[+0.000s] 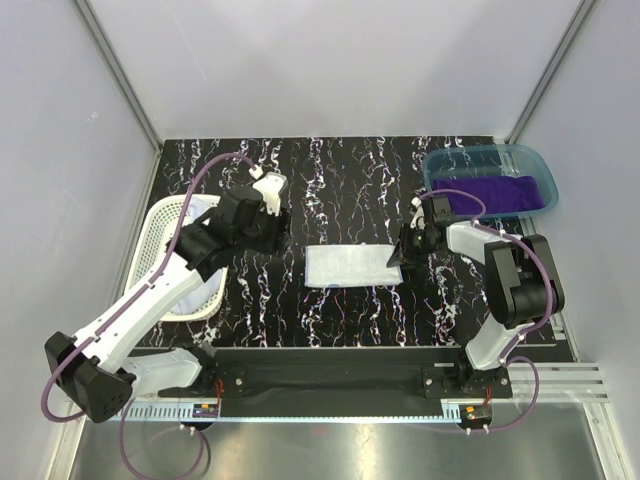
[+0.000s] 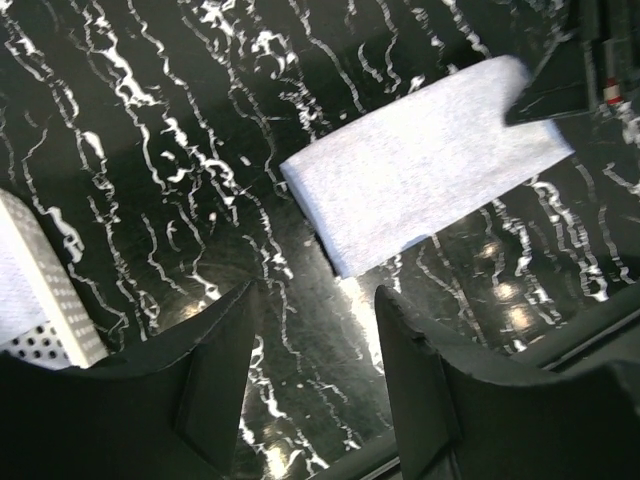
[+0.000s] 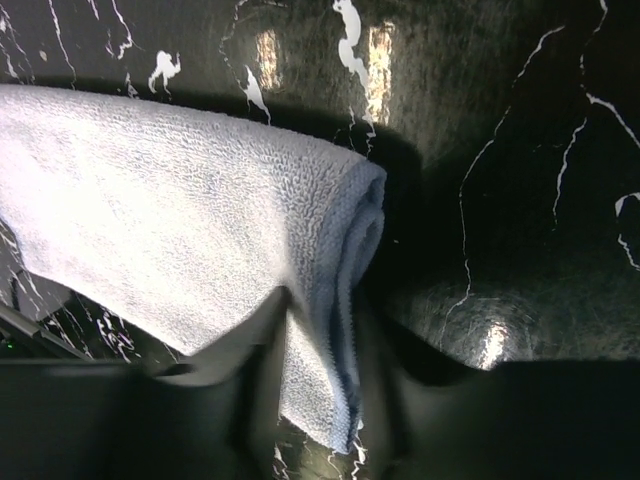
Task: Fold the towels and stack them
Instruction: Neatly place the folded towel into the bin
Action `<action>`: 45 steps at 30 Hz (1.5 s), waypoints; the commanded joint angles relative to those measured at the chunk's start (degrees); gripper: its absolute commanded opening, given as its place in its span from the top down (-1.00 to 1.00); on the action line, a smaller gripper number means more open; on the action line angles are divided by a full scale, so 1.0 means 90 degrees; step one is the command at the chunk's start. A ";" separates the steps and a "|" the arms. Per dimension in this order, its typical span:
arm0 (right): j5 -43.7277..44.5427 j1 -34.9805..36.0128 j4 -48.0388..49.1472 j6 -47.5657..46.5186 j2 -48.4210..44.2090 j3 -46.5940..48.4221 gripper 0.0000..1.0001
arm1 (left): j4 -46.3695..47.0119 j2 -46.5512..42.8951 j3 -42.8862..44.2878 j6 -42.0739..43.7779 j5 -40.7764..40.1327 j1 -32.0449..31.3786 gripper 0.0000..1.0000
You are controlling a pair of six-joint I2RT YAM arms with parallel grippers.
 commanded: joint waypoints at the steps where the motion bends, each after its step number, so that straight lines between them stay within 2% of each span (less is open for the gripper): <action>1: -0.0062 0.0034 0.0041 0.0009 0.0029 -0.0066 0.37 | -0.0051 -0.0236 -0.0155 0.0250 -0.0375 0.0022 -0.11; 3: -0.0149 0.0025 0.0031 -0.0030 0.0020 -0.0037 0.56 | -0.0031 -0.0294 -0.0204 0.0260 -0.0444 0.0021 -0.12; 4: -0.0198 0.0034 0.0002 -0.0049 -0.0038 0.0002 0.77 | -0.0070 -0.0285 -0.0214 0.0260 -0.0473 0.0012 -0.11; 7: -0.0306 0.0025 -0.0231 -0.0225 -0.0175 0.0274 1.00 | -0.0177 -0.0275 -0.0194 0.0279 -0.0678 0.0022 -0.12; 15: 0.0055 -0.0141 -0.1491 -0.0790 -0.0127 0.1710 1.00 | -0.0129 -0.0519 -0.0341 0.0270 -0.0960 0.0021 -0.12; 31: 0.0553 -0.1059 -0.4469 -0.1856 0.2508 0.7205 1.00 | -0.0168 -0.0373 -0.0409 0.0260 -0.1089 0.0022 -0.14; 41: 0.0807 -0.2211 -0.5486 -0.2188 0.3320 0.9084 1.00 | -0.0168 -0.0256 -0.0419 0.0231 -0.0874 0.0012 -0.16; 45: 0.0953 -0.2602 -0.5593 -0.2334 0.3535 0.9543 1.00 | 0.0075 -0.0421 -0.0594 0.0201 -0.0426 0.0002 -0.18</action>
